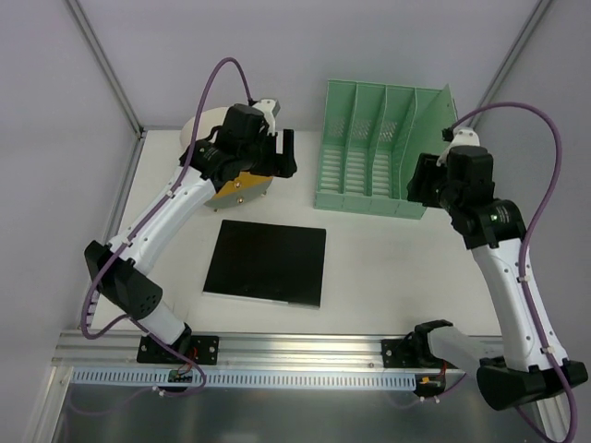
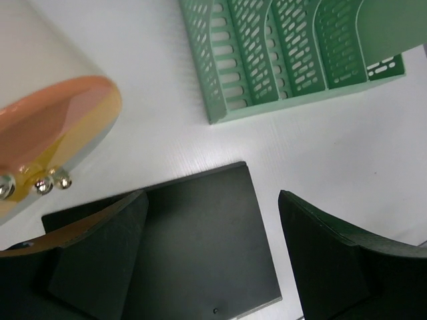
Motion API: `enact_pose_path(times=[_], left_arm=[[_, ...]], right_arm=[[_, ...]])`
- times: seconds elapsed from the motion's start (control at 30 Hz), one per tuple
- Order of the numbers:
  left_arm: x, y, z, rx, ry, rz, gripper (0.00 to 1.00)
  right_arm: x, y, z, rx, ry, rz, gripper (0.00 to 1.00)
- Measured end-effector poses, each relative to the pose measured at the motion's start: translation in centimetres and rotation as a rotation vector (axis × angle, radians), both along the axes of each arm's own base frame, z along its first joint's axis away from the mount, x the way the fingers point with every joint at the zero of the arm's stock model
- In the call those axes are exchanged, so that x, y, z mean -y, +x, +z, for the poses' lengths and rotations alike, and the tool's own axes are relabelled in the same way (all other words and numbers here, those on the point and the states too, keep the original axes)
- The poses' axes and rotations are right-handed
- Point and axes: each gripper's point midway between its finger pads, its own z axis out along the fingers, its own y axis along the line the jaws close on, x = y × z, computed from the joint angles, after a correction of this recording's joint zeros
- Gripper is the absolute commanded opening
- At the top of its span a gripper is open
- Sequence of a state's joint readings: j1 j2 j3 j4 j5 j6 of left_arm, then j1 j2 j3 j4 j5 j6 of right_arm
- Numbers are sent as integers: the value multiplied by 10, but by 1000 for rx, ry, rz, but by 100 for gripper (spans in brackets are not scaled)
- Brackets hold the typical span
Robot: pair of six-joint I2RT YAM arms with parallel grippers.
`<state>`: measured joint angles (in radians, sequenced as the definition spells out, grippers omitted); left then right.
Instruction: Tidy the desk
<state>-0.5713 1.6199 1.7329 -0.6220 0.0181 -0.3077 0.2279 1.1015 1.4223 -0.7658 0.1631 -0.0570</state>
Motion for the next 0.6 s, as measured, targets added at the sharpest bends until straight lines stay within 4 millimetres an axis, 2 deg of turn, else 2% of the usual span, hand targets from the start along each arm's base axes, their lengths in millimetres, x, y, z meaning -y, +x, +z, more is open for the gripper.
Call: enact_pose_path(times=[0.17,0.37,0.47,0.6], left_arm=[[-18,-33,-7,-8,14,32,81],[-40,-74,-21,-13,19,75,81],[-55,-90,-38,-33,37,117,80],[-77,-105,-72,-92,78,203,80]], right_arm=[[-30,-33,-48,-71,52,88,54],[-62,-57,-88,-125,100,172,55],[-78,-69,-109,-151,139,208,55],[-104,-87,-146,-211,191,264,55]])
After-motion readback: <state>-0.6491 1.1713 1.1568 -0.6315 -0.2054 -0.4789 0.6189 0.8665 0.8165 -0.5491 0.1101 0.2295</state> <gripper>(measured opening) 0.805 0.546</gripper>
